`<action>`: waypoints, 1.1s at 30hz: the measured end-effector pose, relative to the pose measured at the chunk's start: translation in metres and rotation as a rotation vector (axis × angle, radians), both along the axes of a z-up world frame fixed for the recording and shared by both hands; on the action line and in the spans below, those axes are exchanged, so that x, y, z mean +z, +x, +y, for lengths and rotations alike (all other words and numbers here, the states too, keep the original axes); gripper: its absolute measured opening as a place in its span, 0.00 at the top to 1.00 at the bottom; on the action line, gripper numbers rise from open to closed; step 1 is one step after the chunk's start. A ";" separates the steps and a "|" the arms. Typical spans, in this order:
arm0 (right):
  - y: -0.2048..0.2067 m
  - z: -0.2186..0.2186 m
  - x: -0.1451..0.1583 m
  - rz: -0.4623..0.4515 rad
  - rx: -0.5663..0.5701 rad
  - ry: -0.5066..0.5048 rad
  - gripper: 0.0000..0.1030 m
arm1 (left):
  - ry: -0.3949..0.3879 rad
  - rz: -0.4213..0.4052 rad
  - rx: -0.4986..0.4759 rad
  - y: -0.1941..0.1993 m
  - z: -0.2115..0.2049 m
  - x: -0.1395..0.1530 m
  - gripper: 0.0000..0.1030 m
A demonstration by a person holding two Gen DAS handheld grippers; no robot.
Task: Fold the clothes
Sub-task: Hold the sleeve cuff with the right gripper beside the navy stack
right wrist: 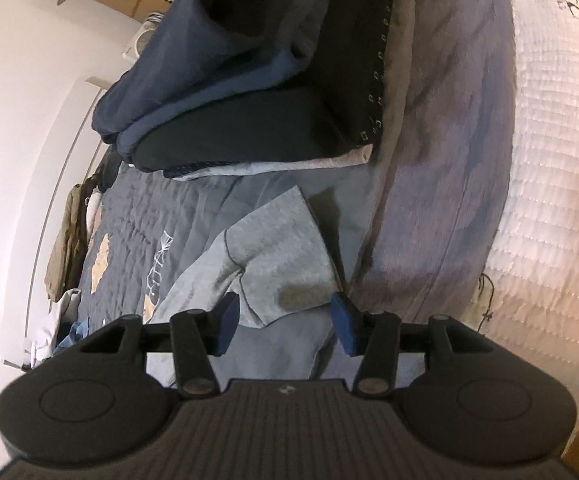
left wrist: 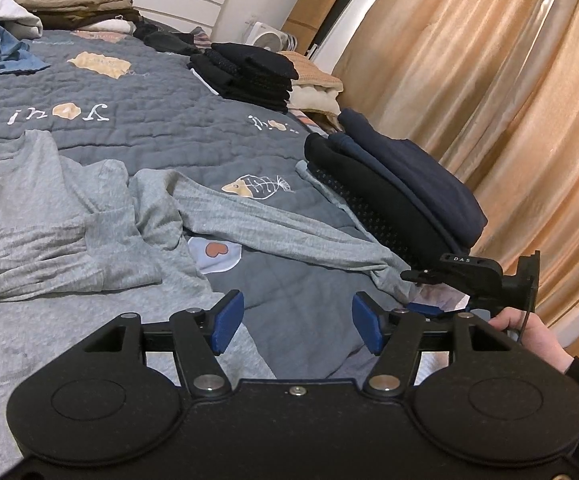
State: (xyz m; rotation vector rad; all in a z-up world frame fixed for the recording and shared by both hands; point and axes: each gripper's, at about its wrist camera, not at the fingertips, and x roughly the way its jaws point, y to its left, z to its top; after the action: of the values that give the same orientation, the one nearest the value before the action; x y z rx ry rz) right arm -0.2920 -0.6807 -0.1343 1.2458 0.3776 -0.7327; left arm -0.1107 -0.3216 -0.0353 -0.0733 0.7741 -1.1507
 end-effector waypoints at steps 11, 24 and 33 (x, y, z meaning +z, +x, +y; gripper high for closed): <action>0.001 -0.003 -0.008 -0.050 -0.037 0.065 0.44 | 0.003 -0.013 -0.008 -0.002 -0.001 0.000 0.42; -0.013 -0.007 -0.006 -0.125 -0.096 0.067 0.44 | 0.002 -0.023 -0.001 -0.002 -0.001 0.002 0.41; -0.009 -0.008 -0.012 -0.100 -0.126 0.080 0.44 | -0.002 -0.032 0.002 -0.002 0.001 0.003 0.38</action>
State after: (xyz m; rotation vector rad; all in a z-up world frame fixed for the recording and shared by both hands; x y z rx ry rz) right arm -0.3015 -0.6883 -0.1466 1.3856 0.2498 -0.7652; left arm -0.1127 -0.3202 -0.0320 -0.0574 0.7446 -1.1478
